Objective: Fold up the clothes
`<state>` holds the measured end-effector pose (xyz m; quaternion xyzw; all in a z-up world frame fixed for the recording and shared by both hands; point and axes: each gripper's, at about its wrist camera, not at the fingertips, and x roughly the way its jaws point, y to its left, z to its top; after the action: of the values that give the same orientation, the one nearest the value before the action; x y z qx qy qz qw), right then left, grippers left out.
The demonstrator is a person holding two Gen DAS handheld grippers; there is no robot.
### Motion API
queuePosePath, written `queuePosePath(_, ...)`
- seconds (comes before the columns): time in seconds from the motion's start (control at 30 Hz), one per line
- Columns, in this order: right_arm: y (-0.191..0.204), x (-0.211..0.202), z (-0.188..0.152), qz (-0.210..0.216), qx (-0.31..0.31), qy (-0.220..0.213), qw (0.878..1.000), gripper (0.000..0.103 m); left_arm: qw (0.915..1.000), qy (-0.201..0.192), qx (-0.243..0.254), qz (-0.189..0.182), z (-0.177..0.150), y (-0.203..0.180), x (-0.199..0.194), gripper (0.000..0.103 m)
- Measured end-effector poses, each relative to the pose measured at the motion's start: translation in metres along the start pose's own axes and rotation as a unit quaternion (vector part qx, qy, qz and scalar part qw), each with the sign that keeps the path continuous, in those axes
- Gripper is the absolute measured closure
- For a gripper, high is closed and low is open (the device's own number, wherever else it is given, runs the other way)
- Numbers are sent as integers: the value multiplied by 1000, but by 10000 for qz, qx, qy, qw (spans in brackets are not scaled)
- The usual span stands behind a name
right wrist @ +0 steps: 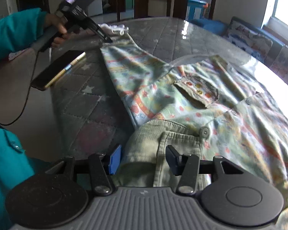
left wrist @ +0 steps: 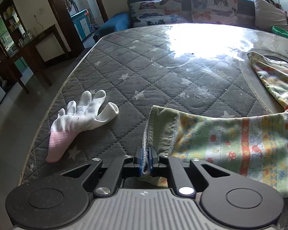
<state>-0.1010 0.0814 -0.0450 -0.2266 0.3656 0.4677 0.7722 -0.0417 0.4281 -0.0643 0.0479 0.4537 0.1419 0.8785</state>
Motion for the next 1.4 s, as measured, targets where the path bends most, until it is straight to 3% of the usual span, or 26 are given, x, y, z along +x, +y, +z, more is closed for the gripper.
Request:
queuePosePath(0.17,-7,-24,-2,-55,334,-411,9986,51,9999,55,-126,25,1,9,-4,80)
queuePosePath(0.37,-22,-16,-16,-139,647,-183,9976,51,9997,-152,-121,117,6,7,-26,72)
queuePosePath(0.5,-42,-42,-20,-398,1024,-487,9927,51,9991,-394,115,-81,13,-16,-47,65)
queuePosePath(0.6,-67,-60,-26,-862,1433,-609,9840,51,9972,-531,331,-415,18,-41,-60,63)
queuePosePath(0.73,-108,-78,-45,-1662,1993,-565,9641,51,9911,-701,707,-883,20,-81,-74,59)
queuePosePath(0.93,-173,-86,-81,-2620,2985,-308,9172,57,9745,-858,1158,-1720,20,-147,-87,58)
queuePosePath(1.0,-196,-87,-93,-2750,3394,-322,8990,59,9672,-897,1277,-2003,21,-169,-92,58)
queuePosePath(1.17,-238,-76,-101,-2731,4111,-429,8687,59,9484,-879,1522,-2639,21,-225,-100,54)
queuePosePath(1.4,-272,-47,-96,-3016,4372,-296,8467,58,9246,-722,1855,-3249,5,-290,-106,50)
